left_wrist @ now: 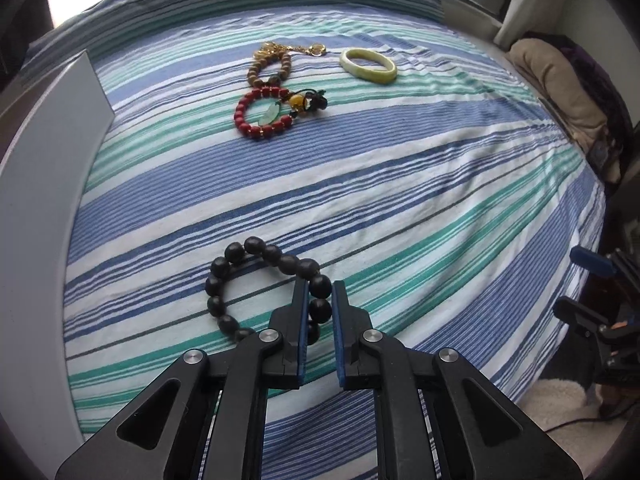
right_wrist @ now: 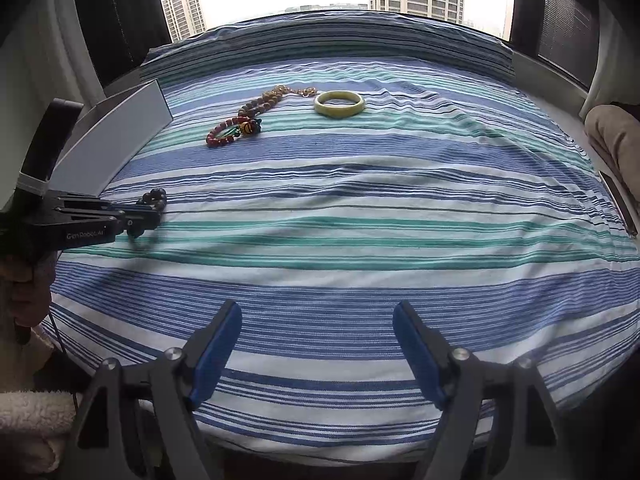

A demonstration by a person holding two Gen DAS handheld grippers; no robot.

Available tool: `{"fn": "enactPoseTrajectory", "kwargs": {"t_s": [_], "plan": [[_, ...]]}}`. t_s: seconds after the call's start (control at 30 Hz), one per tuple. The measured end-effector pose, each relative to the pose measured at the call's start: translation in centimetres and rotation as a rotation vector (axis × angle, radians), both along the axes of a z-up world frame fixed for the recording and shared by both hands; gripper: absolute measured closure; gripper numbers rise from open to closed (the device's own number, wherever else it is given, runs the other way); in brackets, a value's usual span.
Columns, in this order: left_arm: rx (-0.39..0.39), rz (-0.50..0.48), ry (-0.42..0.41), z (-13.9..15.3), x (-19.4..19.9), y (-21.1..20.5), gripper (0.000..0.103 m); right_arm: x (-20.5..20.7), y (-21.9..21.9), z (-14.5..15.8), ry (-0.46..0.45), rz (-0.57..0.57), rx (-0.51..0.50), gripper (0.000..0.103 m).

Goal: Organize jewelry
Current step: 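Grasp the green leaf pendant with the right tool while the left tool holds the black bracelet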

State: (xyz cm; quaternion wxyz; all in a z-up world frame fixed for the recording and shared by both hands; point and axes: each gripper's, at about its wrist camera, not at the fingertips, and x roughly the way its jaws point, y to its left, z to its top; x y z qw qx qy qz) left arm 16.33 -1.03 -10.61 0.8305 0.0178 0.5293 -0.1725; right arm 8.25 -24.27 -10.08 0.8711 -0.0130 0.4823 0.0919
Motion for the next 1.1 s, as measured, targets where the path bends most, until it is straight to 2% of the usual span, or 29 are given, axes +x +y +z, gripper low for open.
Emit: {"fn": "enactPoseTrajectory", "kwargs": {"t_s": [0.23,0.33,0.43,0.53,0.63,0.67,0.7,0.8,0.9,0.93,1.03,1.1], "plan": [[-0.221,0.130,-0.028,4.5,1.1,4.6,0.095,2.5,-0.9,1.1,0.000,0.028,0.047,0.023],[-0.341,0.190,-0.039,6.2,1.0,6.9,0.095,6.1,-1.7,2.8,-0.025,0.034,0.087,0.023],[-0.405,0.235,-0.068,7.4,0.8,8.4,0.095,11.1,-1.2,3.6,-0.011,0.062,0.138,0.023],[-0.428,0.268,-0.090,8.2,0.4,9.2,0.095,17.2,0.1,2.4,0.075,0.104,0.275,0.023],[-0.443,0.302,-0.097,8.5,0.0,10.0,0.095,22.9,2.3,-0.6,0.241,0.122,0.425,0.024],[-0.446,0.313,-0.098,8.5,-0.2,10.4,0.095,24.4,3.1,-1.9,0.303,0.107,0.477,0.027],[-0.446,0.323,-0.099,8.4,-0.4,10.7,0.095,25.7,3.7,-3.2,0.360,0.089,0.520,0.035],[-0.455,0.342,-0.096,8.0,-0.8,11.6,0.095,28.0,5.5,-5.6,0.446,0.045,0.574,0.045],[-0.446,0.355,-0.098,7.7,-1.2,12.3,0.094,28.8,7.1,-6.1,0.441,0.028,0.549,0.050],[-0.445,0.358,-0.096,7.6,-1.2,12.4,0.094,29.0,7.6,-6.1,0.439,0.030,0.543,0.062],[-0.450,0.376,-0.085,7.2,-1.4,13.2,0.094,29.2,8.7,-6.3,0.454,0.044,0.495,0.088],[-0.459,0.392,-0.081,7.1,-1.8,13.7,0.094,29.0,8.7,-5.8,0.434,0.044,0.486,0.088]]}}
